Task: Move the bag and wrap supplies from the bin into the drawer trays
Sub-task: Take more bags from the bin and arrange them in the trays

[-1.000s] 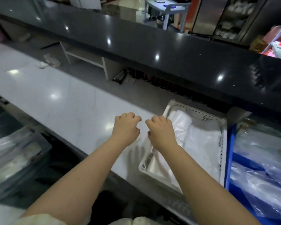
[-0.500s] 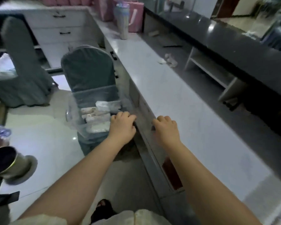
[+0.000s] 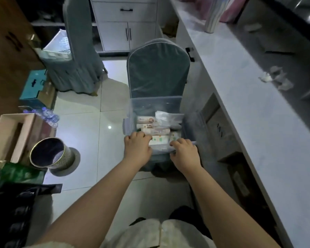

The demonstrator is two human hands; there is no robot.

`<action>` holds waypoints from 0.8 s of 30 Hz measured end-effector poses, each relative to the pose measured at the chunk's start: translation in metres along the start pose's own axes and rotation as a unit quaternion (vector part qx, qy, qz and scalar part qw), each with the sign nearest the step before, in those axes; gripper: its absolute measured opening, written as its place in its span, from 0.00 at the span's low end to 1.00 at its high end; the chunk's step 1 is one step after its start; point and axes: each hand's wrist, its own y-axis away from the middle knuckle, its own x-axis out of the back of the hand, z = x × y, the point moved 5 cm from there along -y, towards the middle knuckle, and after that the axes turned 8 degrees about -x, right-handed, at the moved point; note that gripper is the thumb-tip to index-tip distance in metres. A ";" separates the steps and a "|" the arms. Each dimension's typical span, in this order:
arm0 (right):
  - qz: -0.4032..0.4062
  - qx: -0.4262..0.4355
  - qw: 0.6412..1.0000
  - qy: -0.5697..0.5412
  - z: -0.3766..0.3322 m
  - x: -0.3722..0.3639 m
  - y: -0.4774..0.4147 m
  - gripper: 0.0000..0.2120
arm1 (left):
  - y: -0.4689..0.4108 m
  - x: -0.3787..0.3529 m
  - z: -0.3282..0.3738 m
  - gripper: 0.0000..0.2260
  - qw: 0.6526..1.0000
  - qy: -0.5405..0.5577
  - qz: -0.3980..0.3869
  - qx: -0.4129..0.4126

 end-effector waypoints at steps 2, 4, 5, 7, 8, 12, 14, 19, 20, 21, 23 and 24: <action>-0.008 -0.006 1.000 -0.004 0.007 -0.006 -0.025 0.16 | -0.024 -0.008 -0.008 0.18 1.000 0.007 -0.012 0.009; -0.025 -0.022 0.999 -0.011 0.018 -0.015 -0.053 0.16 | -0.051 -0.021 -0.011 0.18 0.999 0.011 -0.034 0.014; -0.036 -0.031 0.999 -0.014 0.026 -0.021 -0.068 0.16 | -0.065 -0.030 -0.011 0.19 0.999 0.013 -0.048 0.016; -0.058 -0.042 0.997 -0.022 0.043 -0.033 -0.100 0.16 | -0.096 -0.047 -0.011 0.20 0.997 0.016 -0.071 0.019; -0.070 -0.044 0.996 -0.026 0.051 -0.040 -0.116 0.16 | -0.113 -0.056 -0.012 0.20 0.996 0.017 -0.080 0.021; -0.135 -0.052 0.989 -0.023 0.087 -0.070 -0.177 0.17 | -0.184 -0.096 -0.014 0.23 0.989 0.070 -0.119 0.055; -0.171 -0.058 0.983 -0.016 0.104 -0.088 -0.205 0.17 | -0.220 -0.122 -0.012 0.24 0.982 0.093 -0.148 0.075; -0.236 -0.070 0.969 -0.027 0.140 -0.135 -0.270 0.18 | -0.294 -0.197 0.014 0.21 0.975 0.050 -0.218 -0.002; -0.251 -0.072 0.965 -0.037 0.146 -0.146 -0.280 0.17 | -0.303 -0.212 0.018 0.21 0.972 0.035 -0.232 -0.016; -0.264 -0.068 0.961 -0.046 0.150 -0.157 -0.288 0.16 | -0.311 -0.226 0.022 0.21 0.969 0.027 -0.243 -0.025; -0.284 -0.063 0.956 -0.049 0.156 -0.178 -0.300 0.15 | -0.325 -0.254 0.027 0.19 0.965 0.024 -0.258 -0.027; -0.288 -0.063 0.954 -0.044 0.159 -0.186 -0.305 0.15 | -0.331 -0.266 0.027 0.17 0.965 0.022 -0.260 -0.023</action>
